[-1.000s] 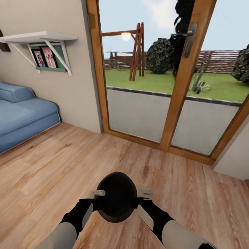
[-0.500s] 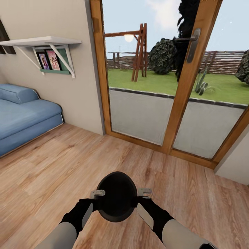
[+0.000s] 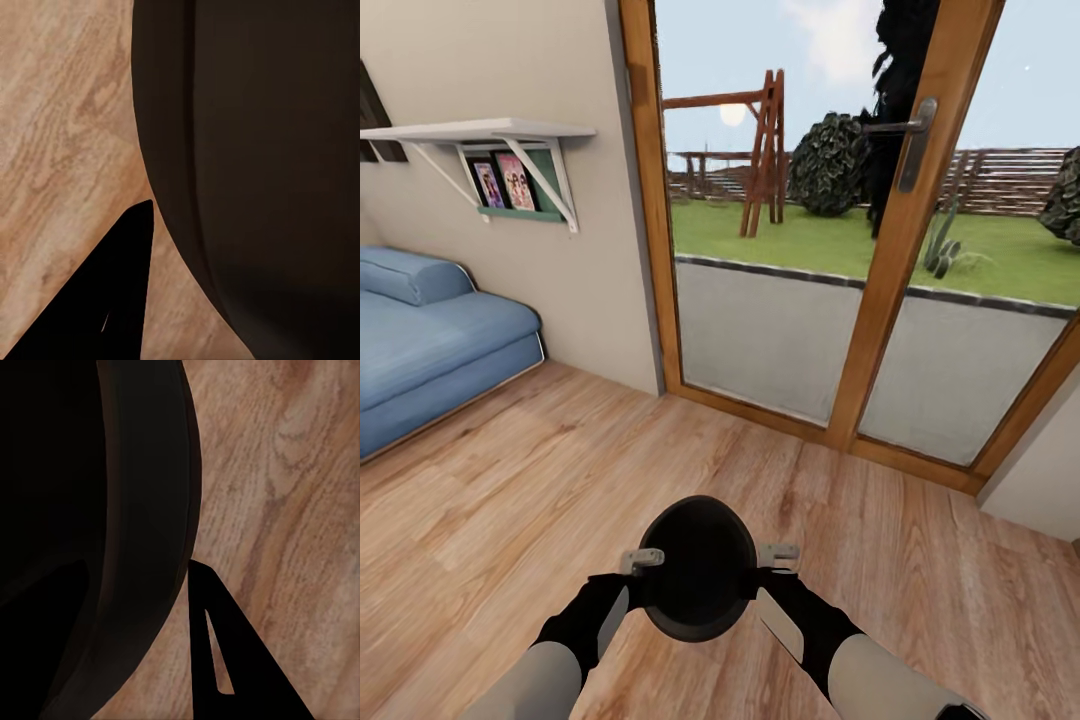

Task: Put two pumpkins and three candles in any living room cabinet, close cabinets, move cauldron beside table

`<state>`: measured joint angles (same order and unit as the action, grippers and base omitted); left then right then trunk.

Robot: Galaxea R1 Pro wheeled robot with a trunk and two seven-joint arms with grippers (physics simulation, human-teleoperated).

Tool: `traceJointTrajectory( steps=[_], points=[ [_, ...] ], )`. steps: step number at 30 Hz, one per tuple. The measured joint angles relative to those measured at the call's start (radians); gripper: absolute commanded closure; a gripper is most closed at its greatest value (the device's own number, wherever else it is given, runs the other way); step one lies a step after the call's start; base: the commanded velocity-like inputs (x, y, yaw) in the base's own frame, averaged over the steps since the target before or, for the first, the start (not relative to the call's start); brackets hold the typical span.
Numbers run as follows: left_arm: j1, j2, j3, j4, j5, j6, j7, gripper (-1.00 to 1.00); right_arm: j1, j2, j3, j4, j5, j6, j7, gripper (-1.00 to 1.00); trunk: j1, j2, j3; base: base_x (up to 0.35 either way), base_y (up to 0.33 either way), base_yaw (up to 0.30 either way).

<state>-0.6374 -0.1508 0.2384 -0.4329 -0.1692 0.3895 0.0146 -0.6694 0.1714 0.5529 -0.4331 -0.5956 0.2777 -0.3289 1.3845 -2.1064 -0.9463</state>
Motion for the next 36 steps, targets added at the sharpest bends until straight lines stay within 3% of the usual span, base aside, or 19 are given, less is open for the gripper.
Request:
traceJointTrajectory(
  steps=[22,36],
  points=[
    [0.000,0.000,-0.001,0.000,0.002,0.000,0.000,1.00,0.000,0.000,0.000,-0.001,0.000,0.001,-0.001,1.00,-0.084,0.154,0.069,0.000,0.000,0.000],
    [0.000,0.000,0.000,0.000,0.000,0.000,0.000,1.00,0.000,0.000,0.000,-0.001,0.000,0.001,0.000,1.00,-0.084,0.154,0.069,0.000,0.000,0.225]
  ],
)
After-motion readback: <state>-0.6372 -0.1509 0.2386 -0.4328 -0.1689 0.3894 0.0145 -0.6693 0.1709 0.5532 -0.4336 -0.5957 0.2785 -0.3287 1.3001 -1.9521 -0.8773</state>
